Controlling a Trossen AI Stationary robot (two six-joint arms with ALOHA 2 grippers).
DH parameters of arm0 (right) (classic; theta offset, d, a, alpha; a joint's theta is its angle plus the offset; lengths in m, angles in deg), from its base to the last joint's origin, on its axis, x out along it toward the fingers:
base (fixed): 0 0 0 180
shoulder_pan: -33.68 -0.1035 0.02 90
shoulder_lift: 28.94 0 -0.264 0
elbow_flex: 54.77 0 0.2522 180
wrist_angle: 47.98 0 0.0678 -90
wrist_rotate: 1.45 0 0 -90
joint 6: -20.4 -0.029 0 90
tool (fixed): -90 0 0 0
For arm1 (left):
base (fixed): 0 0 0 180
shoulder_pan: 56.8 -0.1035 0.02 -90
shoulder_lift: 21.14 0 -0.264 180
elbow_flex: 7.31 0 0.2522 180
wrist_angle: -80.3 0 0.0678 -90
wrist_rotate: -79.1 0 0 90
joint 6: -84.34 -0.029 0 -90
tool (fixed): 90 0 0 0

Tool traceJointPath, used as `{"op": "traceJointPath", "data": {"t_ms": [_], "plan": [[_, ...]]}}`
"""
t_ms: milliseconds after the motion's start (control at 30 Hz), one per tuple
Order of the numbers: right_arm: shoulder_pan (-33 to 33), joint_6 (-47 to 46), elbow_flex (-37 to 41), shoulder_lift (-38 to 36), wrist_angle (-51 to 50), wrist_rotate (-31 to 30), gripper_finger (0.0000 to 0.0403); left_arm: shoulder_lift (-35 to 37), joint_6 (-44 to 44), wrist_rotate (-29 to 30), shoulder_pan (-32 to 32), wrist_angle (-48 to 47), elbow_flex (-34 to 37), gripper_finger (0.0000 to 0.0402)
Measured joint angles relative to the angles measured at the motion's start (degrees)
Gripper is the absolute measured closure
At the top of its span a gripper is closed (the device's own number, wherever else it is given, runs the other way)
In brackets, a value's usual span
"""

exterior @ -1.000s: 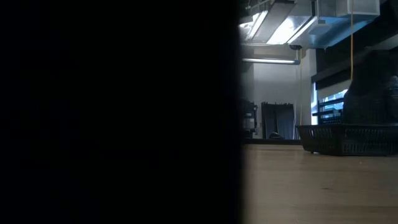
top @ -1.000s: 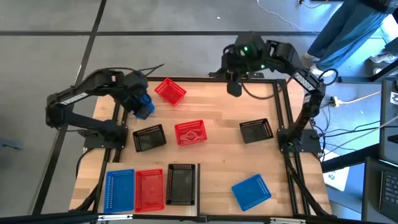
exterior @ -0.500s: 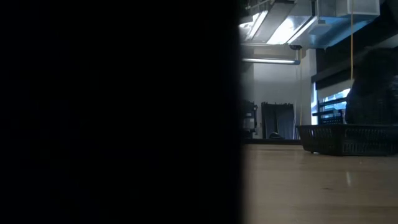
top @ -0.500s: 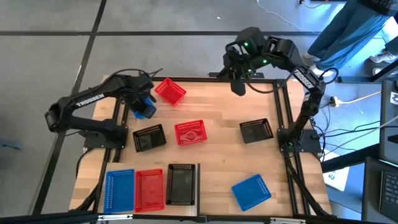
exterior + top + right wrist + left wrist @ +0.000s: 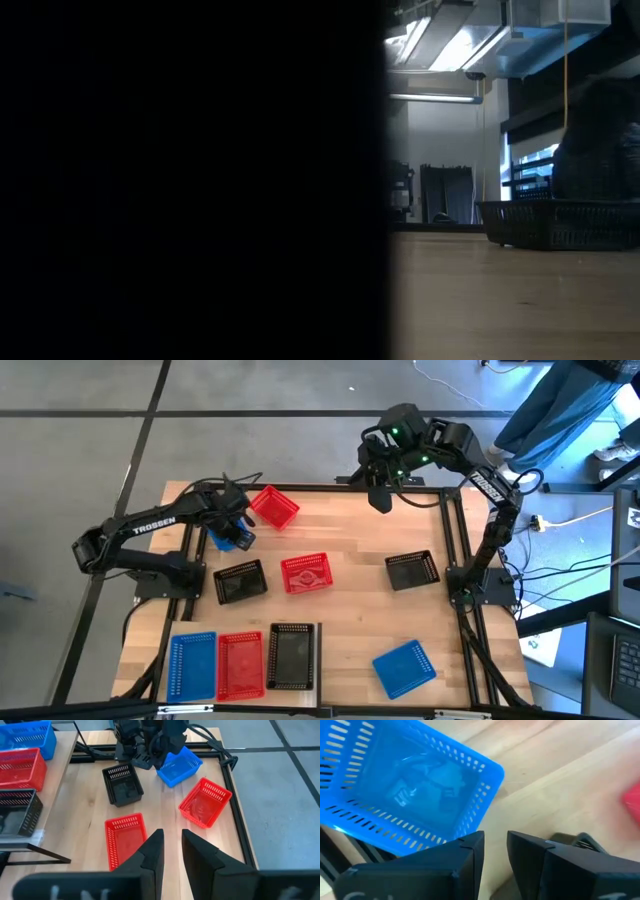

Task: Stack baskets on shelf by color
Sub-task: Stack the left blue bin on top of the other blue bin on the shelf

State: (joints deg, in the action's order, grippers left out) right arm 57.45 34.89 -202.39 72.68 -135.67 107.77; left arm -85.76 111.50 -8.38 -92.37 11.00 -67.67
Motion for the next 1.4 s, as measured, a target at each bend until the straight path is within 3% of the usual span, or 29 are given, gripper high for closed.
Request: {"op": "traceJointPath", "data": {"t_ms": [367,933,1400], "plan": [[0.00,-0.80,0.00,0.00,-0.02,-0.07,0.0334,0.02,1.65,1.55,0.48,7.36,7.56,0.0328],[0.00,-0.77,-0.02,0.00,-0.02,-0.09,0.0334,-0.27,-6.34,4.07,0.51,7.61,7.67,0.0328],[0.00,-0.65,-0.02,0.00,-0.04,-0.11,0.0334,-8.56,-6.73,4.92,0.51,8.05,7.67,0.0328]]}}
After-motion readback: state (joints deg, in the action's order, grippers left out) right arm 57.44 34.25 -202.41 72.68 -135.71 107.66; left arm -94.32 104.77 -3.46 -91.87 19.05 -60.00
